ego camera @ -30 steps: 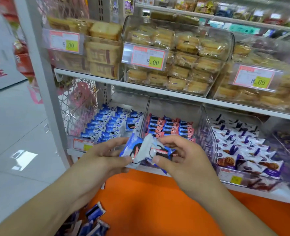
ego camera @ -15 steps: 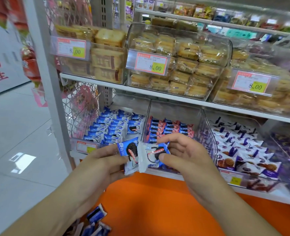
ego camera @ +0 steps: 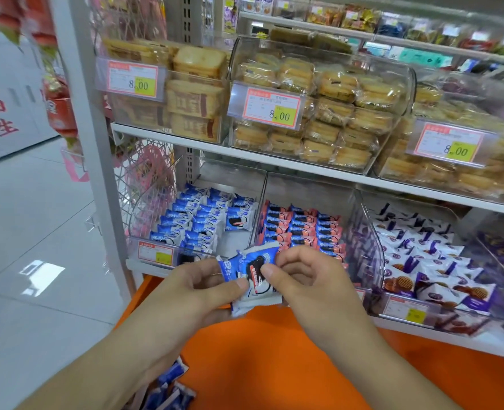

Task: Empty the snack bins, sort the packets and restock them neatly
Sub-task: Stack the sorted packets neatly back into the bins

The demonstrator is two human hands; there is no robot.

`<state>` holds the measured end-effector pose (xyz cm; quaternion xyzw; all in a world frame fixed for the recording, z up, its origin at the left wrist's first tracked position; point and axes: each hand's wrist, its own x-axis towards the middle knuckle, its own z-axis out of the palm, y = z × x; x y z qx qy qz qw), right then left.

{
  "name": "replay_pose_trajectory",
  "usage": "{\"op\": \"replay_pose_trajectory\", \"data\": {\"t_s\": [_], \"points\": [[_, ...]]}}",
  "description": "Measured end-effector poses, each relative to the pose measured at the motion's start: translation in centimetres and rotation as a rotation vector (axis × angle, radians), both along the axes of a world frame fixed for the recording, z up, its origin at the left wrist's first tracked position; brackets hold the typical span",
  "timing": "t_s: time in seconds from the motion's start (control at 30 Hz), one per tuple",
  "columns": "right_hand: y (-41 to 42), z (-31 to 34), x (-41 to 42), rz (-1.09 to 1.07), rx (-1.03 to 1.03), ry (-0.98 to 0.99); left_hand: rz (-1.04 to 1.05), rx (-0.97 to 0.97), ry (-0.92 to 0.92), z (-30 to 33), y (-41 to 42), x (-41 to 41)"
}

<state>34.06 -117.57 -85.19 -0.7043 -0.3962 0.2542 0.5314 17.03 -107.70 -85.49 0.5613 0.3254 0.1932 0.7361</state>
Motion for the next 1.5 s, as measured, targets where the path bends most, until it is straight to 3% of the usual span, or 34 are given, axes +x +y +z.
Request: {"op": "replay_pose_trajectory", "data": {"t_s": [0.17,0.43,0.6,0.83,1.07,1.27,1.37,1.5], "points": [[0.2,-0.4,-0.6,0.042,0.012,-0.102,0.017,-0.019,-0.010,-0.6,0.1,0.1],[1.0,-1.7,-0.6,0.175,-0.095,0.183,0.179,-0.226,-0.187,-0.9,0.1,0.3],[0.8,-1.6,-0.3,0.194,-0.011,0.295,0.079,-0.082,-0.069,-1.1,0.5,-0.1],[0.8,0.1,-0.2,0.303,-0.070,0.038,-0.085,0.244,0.119,0.6,2.0,-1.6],[0.9,-0.2,-0.6,0.389,-0.174,-0.049,-0.344,0.452,0.332,1.3,4.1,-2.7],[2.0,-0.8,-0.2,0.351,-0.189,-0.029,-0.388,0.630,0.398,1.4,5.6,-1.5],[3.1,-0.4,0.6,0.334,-0.140,0.078,-0.416,0.760,0.424,2.5,7.7,-0.3],[4.4,-0.1,3.1,0.203,-0.076,0.097,-0.329,0.946,0.486,3.1,13.5,2.3]]}}
